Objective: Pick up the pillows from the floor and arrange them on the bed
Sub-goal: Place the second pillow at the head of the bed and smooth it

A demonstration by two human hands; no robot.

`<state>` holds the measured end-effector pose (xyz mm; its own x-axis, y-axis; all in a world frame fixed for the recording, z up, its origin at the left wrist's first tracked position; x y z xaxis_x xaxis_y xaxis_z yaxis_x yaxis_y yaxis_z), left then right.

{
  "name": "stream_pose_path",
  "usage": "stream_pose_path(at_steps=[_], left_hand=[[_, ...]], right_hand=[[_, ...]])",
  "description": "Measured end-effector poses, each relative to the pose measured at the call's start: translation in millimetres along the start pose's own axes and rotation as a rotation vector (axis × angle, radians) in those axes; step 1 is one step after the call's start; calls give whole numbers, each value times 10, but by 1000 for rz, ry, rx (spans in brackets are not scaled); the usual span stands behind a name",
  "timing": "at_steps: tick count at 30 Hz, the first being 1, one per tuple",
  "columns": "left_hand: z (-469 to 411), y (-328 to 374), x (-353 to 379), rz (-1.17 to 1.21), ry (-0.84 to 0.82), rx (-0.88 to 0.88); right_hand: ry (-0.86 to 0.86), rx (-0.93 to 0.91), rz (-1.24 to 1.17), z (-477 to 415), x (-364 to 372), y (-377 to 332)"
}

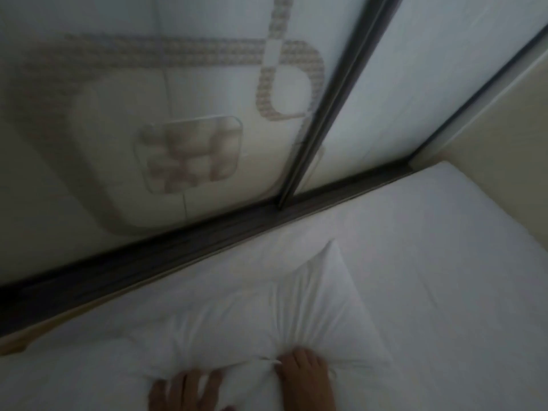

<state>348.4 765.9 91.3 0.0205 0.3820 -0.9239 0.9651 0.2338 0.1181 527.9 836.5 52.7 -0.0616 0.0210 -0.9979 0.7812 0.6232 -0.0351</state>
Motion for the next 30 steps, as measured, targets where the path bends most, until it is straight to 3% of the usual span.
stream_pose_path(at_steps=[1,2,7,11,15,22,26,30], left_hand=[[-26,78,73,9,-57,15],[44,155,130,-4,12,27],[123,195,134,58,-150,51],[56,154,217,22,-382,40],[-102,335,-74,-43,-455,51],[-188,396,-620,-27,-362,87],[-282,334,-795,24,-430,40],[-692,699,-1205,73,-317,101]], right_hand=[[-37,15,-28,-6,37,34],[-20,2,-23,9,62,48],[-192,16,-189,44,137,-10],[-138,-39,-231,-114,-2,23],[-70,-129,-272,-180,-226,146],[-29,-179,-236,-154,-679,125],[56,-201,-185,-222,-1034,162],[113,-204,-146,-390,-1597,562]])
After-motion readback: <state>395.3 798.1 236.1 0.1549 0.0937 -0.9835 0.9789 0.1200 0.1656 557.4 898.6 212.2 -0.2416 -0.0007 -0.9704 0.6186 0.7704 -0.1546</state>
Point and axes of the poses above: each hand's wrist, its own z-axis away from the middle knuckle, its own x-axis out of the palm, y = z × x, the point moved 9 cm from there along -z, towards the middle knuckle, and after that the axes turned 14 degrees about -x, right-handed, at the moved point
